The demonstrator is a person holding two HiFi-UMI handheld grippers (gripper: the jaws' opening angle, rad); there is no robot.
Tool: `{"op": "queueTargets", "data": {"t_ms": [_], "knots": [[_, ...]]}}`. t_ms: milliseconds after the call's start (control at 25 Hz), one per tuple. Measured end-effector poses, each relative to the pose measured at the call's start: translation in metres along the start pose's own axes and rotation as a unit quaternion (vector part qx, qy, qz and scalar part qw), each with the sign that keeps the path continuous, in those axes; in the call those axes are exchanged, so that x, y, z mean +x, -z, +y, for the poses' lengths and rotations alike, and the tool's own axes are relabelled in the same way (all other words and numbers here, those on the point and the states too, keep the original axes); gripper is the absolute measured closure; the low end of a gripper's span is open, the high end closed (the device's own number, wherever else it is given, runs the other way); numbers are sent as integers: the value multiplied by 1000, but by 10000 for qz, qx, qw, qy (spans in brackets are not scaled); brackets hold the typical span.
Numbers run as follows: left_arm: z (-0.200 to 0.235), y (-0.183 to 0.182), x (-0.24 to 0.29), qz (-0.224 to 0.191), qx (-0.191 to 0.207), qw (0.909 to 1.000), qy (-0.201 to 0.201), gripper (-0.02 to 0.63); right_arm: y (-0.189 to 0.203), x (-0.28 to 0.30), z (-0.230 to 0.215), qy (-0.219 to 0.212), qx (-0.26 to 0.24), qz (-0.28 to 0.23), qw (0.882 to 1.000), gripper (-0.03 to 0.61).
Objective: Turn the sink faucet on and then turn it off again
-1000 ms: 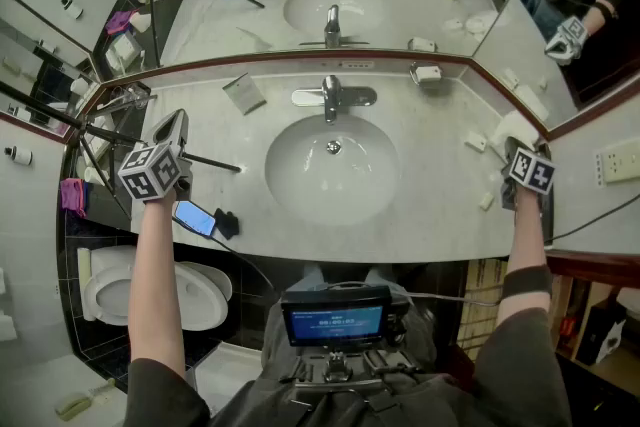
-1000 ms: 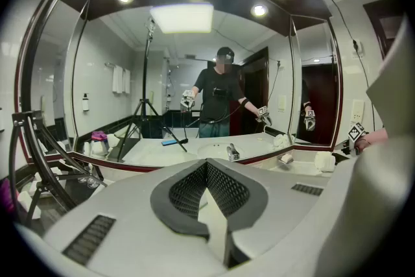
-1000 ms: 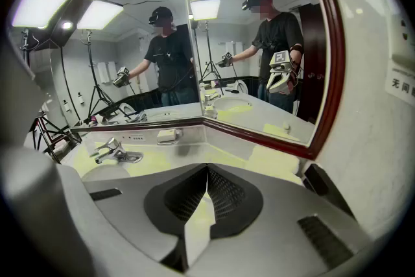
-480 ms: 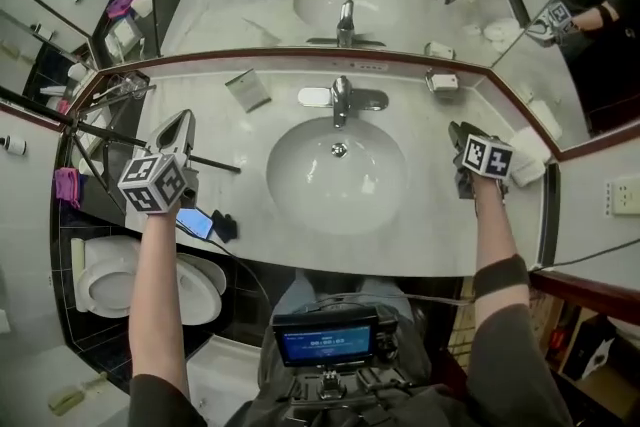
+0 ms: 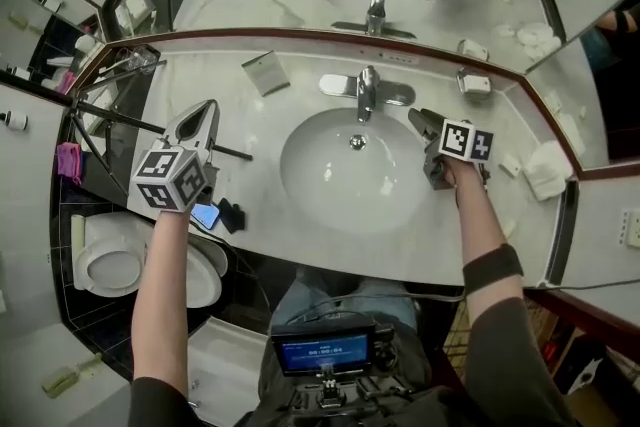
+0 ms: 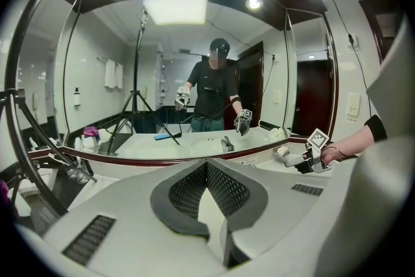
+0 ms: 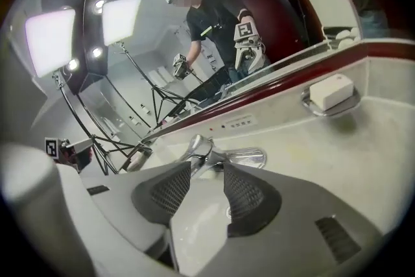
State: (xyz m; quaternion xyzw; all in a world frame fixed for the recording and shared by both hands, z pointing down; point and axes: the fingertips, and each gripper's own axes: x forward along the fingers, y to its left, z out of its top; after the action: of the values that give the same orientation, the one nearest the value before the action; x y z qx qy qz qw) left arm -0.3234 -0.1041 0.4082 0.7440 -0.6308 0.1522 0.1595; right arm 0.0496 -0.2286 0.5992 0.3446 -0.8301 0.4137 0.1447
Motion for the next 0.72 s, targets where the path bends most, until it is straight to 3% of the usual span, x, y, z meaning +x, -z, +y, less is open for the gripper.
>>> {"op": "queueTargets", "data": {"t_ms": [360, 560, 720], "knots": [[6, 15, -2, 127, 49, 9999, 50, 614, 7, 59, 41, -880, 1090, 23, 9901, 383], [9, 18, -5, 155, 38, 9999, -4, 614, 12, 85, 51, -1387, 1917, -71, 9716, 388], [14, 23, -7, 184, 16, 9998, -34, 614, 14, 100, 61, -1567, 2213, -27, 9625, 403]]}}
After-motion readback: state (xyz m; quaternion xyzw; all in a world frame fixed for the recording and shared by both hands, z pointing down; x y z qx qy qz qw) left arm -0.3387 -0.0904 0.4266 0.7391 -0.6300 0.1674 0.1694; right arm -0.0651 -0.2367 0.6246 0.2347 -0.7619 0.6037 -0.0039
